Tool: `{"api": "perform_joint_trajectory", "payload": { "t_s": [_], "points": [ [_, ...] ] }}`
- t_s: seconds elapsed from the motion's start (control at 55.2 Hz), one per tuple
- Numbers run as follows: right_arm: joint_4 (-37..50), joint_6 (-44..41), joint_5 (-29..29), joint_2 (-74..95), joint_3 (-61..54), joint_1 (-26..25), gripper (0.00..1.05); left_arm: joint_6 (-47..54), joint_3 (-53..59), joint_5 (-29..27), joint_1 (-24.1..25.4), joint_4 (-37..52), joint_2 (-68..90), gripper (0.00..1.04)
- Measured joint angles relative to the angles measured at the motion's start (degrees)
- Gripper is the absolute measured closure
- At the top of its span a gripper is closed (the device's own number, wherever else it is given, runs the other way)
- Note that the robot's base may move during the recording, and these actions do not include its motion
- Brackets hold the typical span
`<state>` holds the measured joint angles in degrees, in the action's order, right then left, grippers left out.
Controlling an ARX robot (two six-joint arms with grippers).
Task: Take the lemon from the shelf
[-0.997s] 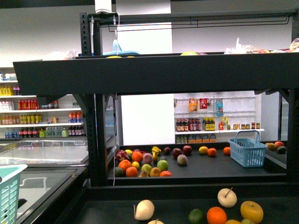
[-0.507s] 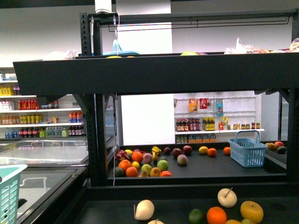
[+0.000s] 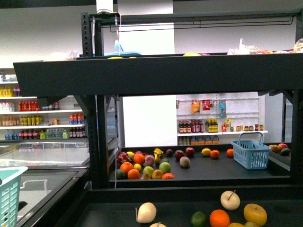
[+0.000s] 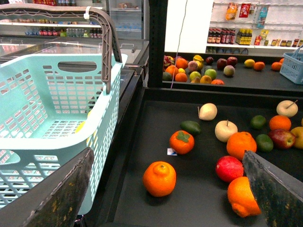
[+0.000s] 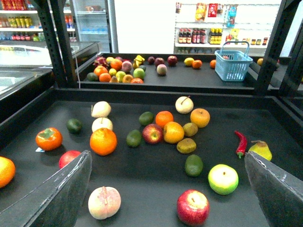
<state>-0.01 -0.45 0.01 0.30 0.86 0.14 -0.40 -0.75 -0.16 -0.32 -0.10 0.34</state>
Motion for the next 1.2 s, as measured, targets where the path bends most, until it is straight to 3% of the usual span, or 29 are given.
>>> {"api": "perform_joint_trajectory", "payload": {
  "t_s": [1.196],
  "points": [
    [0.0,0.0,0.0,0.0,0.0,0.0,0.07,0.0,0.0,0.0,0.0,0.0,0.0,0.08]
  ]
}}
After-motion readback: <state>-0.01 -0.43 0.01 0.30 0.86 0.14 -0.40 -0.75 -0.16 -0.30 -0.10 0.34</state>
